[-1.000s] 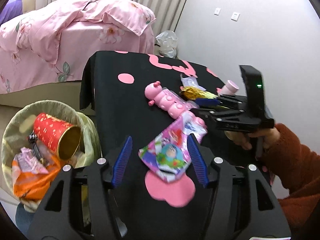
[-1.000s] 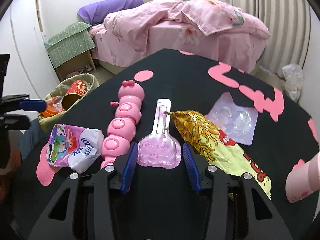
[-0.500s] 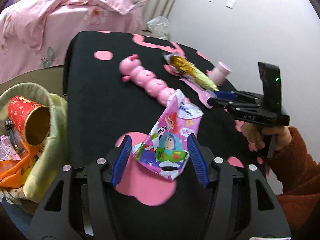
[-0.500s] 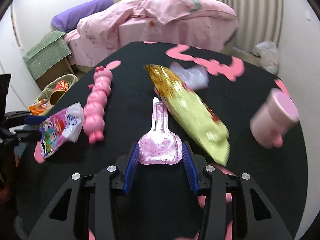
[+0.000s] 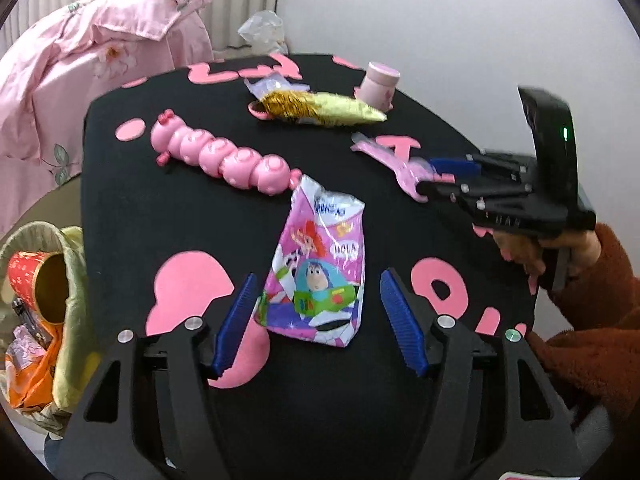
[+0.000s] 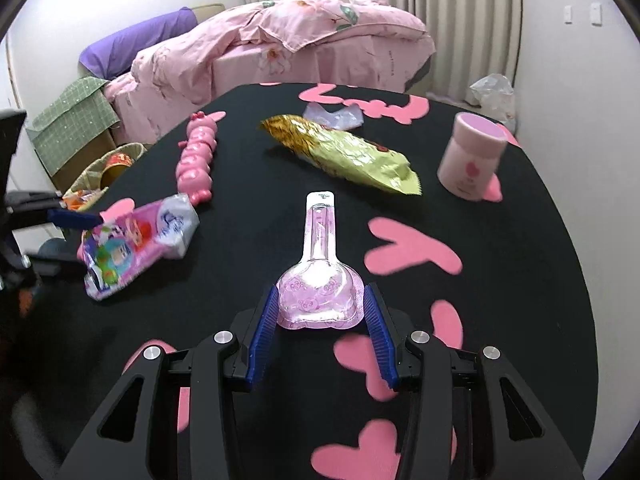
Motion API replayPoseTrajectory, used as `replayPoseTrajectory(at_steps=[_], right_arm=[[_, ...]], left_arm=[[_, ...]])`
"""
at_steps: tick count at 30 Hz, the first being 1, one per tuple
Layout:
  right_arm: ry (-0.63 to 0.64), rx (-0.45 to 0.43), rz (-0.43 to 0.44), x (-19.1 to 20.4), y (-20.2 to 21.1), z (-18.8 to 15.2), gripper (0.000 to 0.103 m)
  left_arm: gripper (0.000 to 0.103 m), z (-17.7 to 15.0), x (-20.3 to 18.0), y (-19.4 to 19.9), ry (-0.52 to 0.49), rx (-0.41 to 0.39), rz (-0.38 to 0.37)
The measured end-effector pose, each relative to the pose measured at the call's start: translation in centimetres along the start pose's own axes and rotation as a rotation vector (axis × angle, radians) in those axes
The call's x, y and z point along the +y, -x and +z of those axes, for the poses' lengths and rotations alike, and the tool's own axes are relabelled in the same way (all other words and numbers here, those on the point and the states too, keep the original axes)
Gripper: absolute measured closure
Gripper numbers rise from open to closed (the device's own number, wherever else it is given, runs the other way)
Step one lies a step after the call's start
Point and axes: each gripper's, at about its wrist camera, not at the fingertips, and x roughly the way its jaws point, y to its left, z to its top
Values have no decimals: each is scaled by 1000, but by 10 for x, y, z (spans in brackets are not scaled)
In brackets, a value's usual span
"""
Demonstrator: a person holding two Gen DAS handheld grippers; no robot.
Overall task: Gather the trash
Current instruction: 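Grasp the clear pink plastic tray with the right gripper and lift the wrapper with the left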
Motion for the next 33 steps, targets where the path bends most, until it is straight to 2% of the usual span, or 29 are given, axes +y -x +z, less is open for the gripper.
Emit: replayPoseTrajectory(at_steps=[4, 6, 8, 11, 13, 15, 16, 18, 21, 25, 33], right_arm=[[-33, -10, 0, -6, 4, -6, 61], [-35, -21, -5, -5, 7, -8, 61], [-30, -29, -9, -5, 11, -11, 61], [-27, -37, -15, -6, 15, -13, 61], [-39, -44, -11, -9, 17, -14, 61], [-46, -51, -5, -10, 18, -13, 61], [-47, -55, -2, -9, 18, -13, 61], [-41, -64, 2, -6, 21, -12, 61], [-25, -86, 4, -1, 28, -9, 61], [-5, -126, 2, 5, 43, -2, 61], [76, -189, 3, 32, 68, 18, 61]], left_arm=[[42, 7, -3, -11, -20, 26, 44], [43, 11, 1, -22, -2, 67, 64], [50, 12, 6, -27, 39, 90, 89], [51, 9, 6, -30, 61, 105, 147], [54, 6, 4, -29, 59, 105, 130], [69, 2, 2, -26, 63, 99, 128], [72, 2, 2, -25, 74, 94, 115], [79, -2, 5, -19, 122, 74, 71], [86, -6, 5, -9, 167, 24, 68], [86, -11, 4, 12, 194, -54, 87], [87, -15, 4, 61, 183, -193, 137]])
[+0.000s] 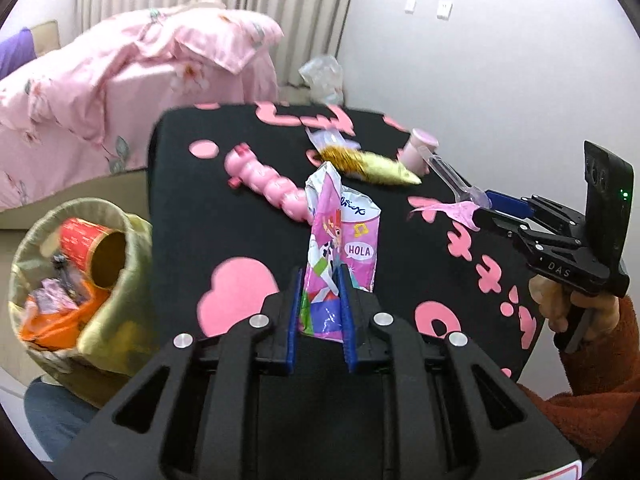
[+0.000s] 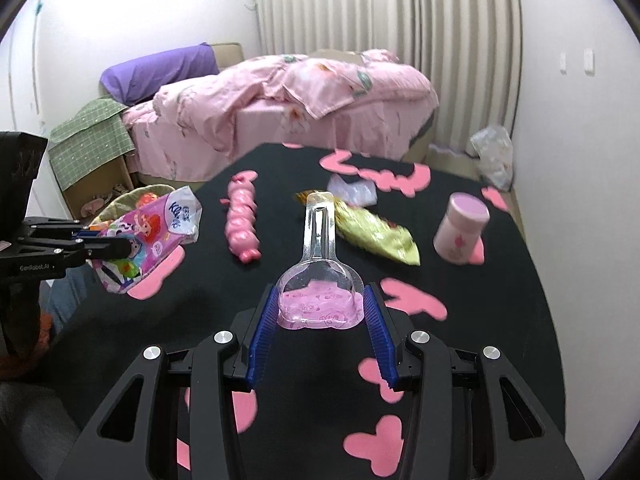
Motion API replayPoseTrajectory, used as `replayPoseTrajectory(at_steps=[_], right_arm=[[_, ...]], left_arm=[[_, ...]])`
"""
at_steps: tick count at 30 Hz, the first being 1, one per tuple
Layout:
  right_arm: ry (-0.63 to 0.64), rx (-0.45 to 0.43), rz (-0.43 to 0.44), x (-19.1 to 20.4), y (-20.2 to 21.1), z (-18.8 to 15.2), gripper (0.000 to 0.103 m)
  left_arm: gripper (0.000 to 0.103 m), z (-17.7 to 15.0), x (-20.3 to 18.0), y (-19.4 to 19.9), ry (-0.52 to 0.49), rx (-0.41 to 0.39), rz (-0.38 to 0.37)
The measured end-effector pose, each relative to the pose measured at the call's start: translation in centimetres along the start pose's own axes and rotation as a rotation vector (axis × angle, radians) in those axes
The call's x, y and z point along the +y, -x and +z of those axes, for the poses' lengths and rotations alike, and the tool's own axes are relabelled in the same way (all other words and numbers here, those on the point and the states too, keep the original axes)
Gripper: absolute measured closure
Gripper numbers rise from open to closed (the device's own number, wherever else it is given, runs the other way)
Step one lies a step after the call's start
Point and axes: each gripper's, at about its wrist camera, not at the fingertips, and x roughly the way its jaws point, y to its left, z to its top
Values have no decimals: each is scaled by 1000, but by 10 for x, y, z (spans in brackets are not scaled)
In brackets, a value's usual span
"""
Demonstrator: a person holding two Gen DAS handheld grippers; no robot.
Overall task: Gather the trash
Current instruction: 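Carry the cartoon wrapper and clear pink tray over the trash bin with both tools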
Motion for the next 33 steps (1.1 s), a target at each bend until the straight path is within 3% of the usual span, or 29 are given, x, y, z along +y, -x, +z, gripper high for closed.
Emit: replayPoseTrajectory(at_steps=[6, 13, 24, 28, 33], right_arm=[[118, -52, 2, 38, 9, 33, 61], [215, -75, 71, 88, 5, 64, 61], [337, -28, 179, 148, -26, 91, 61], [345, 1, 253, 160, -46, 113, 61], [422, 80, 353, 190, -95, 140, 61]], left_arm=[[86, 3, 44, 25, 106, -68, 65], [86, -8, 109, 57, 246, -125, 150], [86, -20, 200, 95, 374, -184, 324], [86, -28, 229, 90, 426, -166, 359], [86, -41, 260, 50, 475, -58, 365]])
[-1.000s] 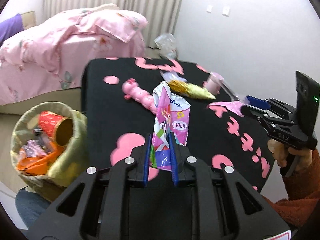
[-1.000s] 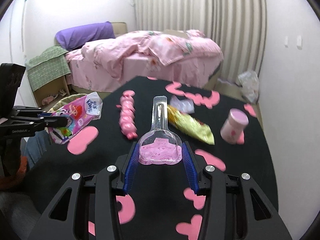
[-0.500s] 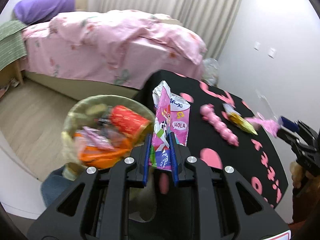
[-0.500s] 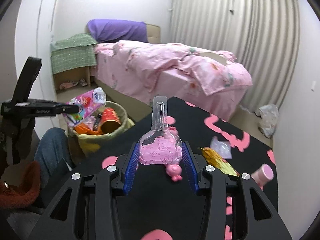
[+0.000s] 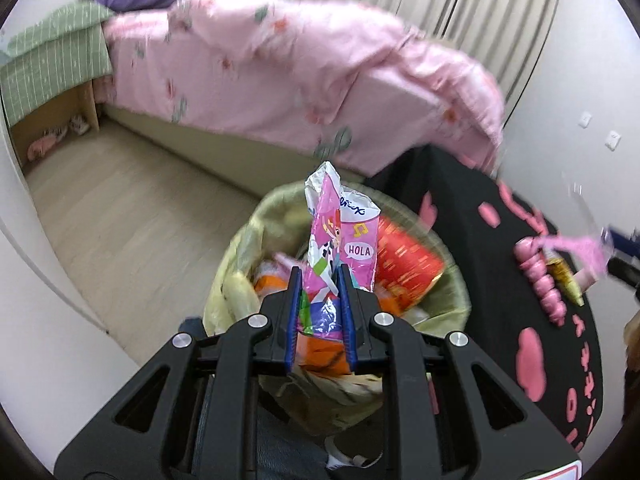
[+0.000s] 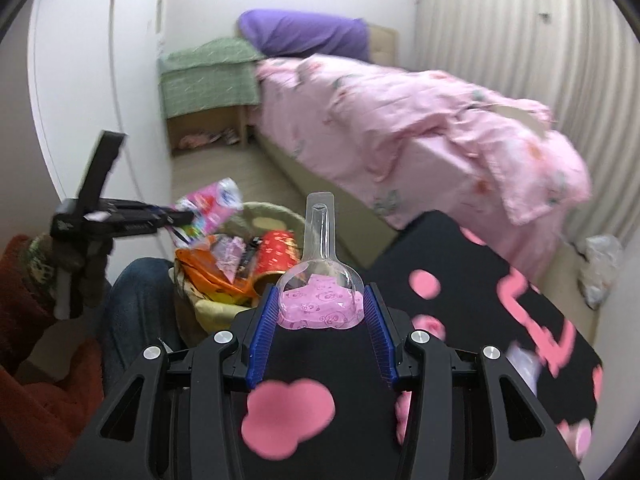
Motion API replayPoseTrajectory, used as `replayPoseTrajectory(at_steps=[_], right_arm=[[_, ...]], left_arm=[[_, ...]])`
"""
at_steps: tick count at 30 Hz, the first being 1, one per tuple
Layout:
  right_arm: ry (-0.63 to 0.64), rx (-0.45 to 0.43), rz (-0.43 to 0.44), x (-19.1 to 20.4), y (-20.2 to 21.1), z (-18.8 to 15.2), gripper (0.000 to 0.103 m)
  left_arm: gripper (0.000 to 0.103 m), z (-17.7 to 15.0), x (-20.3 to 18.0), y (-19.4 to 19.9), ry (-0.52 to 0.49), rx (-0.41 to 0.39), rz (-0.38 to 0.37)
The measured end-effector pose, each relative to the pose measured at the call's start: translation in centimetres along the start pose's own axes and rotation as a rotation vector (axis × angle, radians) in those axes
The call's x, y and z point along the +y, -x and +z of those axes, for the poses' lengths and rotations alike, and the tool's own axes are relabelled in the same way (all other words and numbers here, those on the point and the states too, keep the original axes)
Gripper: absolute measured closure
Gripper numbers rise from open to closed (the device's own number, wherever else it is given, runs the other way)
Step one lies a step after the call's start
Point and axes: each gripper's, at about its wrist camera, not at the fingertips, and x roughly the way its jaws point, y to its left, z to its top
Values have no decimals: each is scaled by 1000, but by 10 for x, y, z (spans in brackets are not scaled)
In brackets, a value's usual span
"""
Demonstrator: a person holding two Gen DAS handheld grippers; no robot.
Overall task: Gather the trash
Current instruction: 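Carry the cartoon wrapper and clear pink tray over the trash bin with both tools, then open both grippers to drop the wrapper and tray into the bin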
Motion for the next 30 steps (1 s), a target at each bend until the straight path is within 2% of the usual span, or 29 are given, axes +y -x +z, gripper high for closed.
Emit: replayPoseTrajectory(at_steps=[4, 6, 8, 14, 20, 30], right_arm=[[91, 60, 82, 2, -61, 26, 61], [114, 104, 99, 5, -90, 32, 61], [121, 161, 139, 8, -124, 35, 61], [187, 271, 207, 25, -190, 40, 61], [196, 316, 248, 29, -215, 43, 61], [176, 357, 235, 21, -233, 36, 61]], left_arm=[[86, -10, -7, -44, -35, 149, -32], [86, -15, -19, -53, -94, 184, -24], [86, -21, -28, -58, -141, 199, -14], [86, -25, -25, -59, -148, 211, -4], [86, -24, -30, -56, -179, 201, 6], [86, -15, -21, -66, -163, 216, -2]])
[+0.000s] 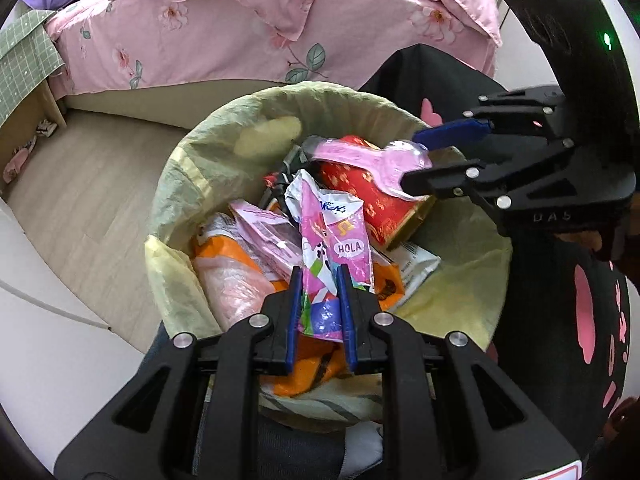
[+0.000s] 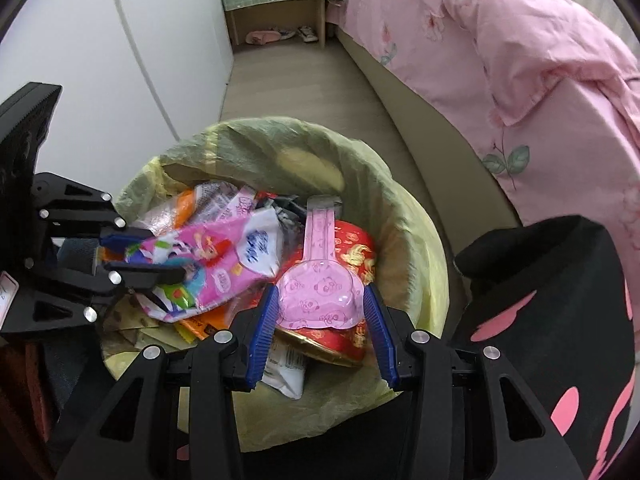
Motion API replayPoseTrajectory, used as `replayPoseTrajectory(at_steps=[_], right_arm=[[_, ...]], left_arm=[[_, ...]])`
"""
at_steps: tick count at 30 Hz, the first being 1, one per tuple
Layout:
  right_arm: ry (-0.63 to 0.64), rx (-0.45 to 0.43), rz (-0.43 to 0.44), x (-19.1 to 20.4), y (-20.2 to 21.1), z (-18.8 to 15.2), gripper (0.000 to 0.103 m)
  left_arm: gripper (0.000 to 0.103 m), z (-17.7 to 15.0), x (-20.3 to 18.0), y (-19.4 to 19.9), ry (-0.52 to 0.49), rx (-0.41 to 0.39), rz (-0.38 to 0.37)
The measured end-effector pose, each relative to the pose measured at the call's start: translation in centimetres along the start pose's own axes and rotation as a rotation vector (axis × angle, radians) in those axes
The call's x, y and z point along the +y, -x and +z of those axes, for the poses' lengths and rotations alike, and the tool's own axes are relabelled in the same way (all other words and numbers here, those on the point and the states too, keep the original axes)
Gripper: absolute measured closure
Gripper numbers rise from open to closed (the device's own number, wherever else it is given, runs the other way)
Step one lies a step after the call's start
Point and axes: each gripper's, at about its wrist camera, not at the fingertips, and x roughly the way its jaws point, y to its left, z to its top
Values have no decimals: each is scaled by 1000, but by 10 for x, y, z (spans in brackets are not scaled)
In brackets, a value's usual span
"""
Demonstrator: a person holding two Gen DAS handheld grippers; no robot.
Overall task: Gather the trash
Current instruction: 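Open both grippers to drop the wrapper and tray into the bin, then move both tools back over the table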
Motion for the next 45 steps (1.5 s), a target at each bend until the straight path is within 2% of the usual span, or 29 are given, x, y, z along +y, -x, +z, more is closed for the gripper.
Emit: replayPoseTrajectory(at_steps=[2, 9, 13, 16, 18, 20, 26, 29, 35, 40, 45], right_arm=[[-10, -1, -4, -3, -2, -4, 65], [-13, -8, -1, -6, 0, -5, 65], [-20, -10, -4, -4, 3, -5, 65], [-11, -28, 6, 1, 11, -8, 65], [-8, -47, 4, 6, 18, -12, 64], [-6, -63, 10, 8, 26, -16, 56], [-5, -139, -33, 18, 61, -32, 51], [-52, -200, -41, 15, 91, -49, 51], [-193, -311, -127, -4, 151, -108, 51], [-313, -373, -225, -27, 187, -174, 51], [-475, -415, -347, -51, 223, -253, 51]], left_arm=[[86, 1, 4, -1, 3, 5, 5], [86, 7, 5, -3, 10, 11, -1], [86, 8, 12, 0, 49, 5, -40], [76, 9, 17, 6, 93, -6, -76], [52, 11, 21, 15, 123, -24, -111], [43, 13, 23, 26, 150, -52, -114], [37, 21, 30, 65, 257, -161, -15], [31, 27, 23, 79, 263, -203, 21], [23, 40, -37, 92, 150, -268, 27], [19, 45, -104, 86, 34, -306, -57], [18, 45, -181, 66, -135, -290, -183]])
